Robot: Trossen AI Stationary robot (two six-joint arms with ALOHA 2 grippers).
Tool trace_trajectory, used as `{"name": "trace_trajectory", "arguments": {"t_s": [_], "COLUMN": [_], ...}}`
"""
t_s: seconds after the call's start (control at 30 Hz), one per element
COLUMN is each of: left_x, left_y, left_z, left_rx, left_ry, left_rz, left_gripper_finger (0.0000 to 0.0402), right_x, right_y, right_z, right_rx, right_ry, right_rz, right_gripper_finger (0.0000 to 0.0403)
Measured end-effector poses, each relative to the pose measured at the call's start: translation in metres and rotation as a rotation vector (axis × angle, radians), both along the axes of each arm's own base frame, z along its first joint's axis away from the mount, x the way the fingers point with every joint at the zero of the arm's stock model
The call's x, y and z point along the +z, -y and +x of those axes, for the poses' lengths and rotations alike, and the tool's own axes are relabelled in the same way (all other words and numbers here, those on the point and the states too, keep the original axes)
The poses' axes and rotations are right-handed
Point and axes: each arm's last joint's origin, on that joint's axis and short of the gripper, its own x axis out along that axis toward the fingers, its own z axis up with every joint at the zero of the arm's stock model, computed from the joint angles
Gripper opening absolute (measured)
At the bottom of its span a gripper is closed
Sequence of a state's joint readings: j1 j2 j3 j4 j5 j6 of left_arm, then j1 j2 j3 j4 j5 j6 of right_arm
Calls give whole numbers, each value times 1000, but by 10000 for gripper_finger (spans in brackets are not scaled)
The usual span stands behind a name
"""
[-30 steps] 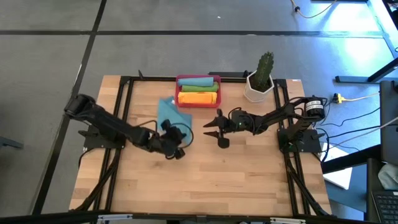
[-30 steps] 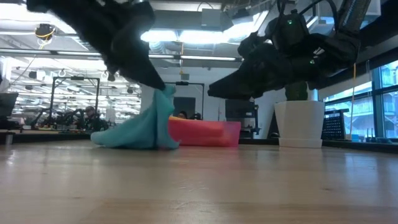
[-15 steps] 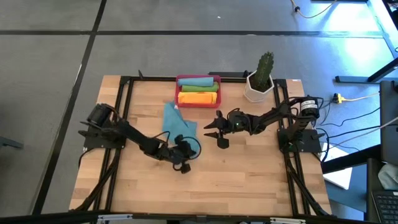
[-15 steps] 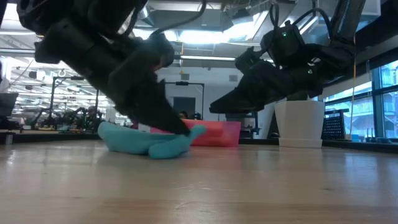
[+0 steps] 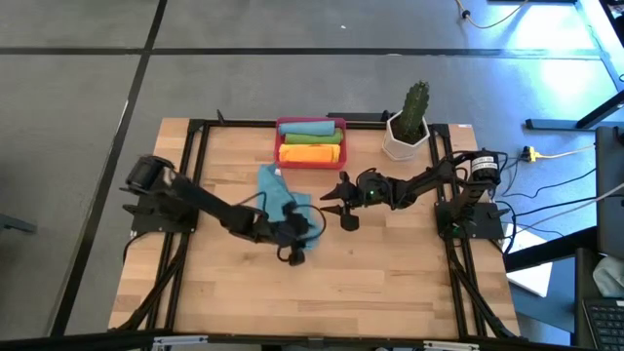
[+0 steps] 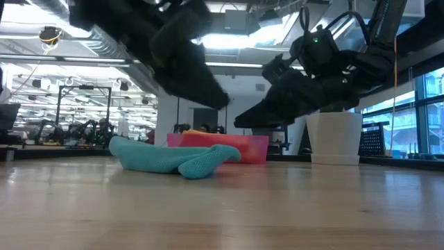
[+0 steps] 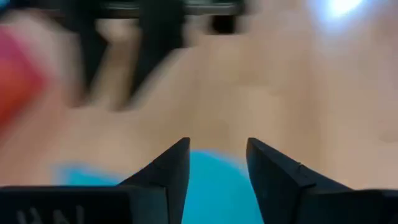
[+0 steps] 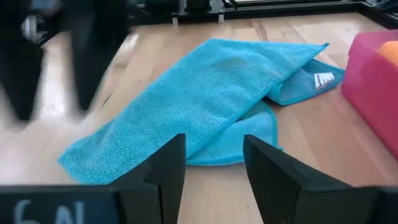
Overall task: Roll microfiber towels into tight, uniform cylinder then place into a basket
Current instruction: Roll the blue towel
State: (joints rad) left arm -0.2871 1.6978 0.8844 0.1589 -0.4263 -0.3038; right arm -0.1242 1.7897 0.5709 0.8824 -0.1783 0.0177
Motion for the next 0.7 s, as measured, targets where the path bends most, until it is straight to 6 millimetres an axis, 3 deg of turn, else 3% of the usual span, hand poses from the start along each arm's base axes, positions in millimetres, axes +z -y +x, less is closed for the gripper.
{"name": "trace_trajectory", "arguments": {"t_s": [0.17,0.3,0.47,0.7], "left_x": [30,44,40,32], "left_y": [-29,-61,-103,-151], "left_z": [-34,-58,-71,-84], "left_rx": [243,443,545,583], "left_ry": [-122,-197,-357,-530], "left_rz": [152,147,37,28], "left_gripper_finger": [146,148,149,149], "right_x": [-3,-3,-3,-3], "right_y": [0,0,0,0], "right_z": [-1,-1,-1,-1], "right_rx": [2,8,9,10], "right_ry": [-28,-34,-32,-33], "right_rz": [-3,-18,-22,-22], "right_gripper_finger": [163,163,163,163]}}
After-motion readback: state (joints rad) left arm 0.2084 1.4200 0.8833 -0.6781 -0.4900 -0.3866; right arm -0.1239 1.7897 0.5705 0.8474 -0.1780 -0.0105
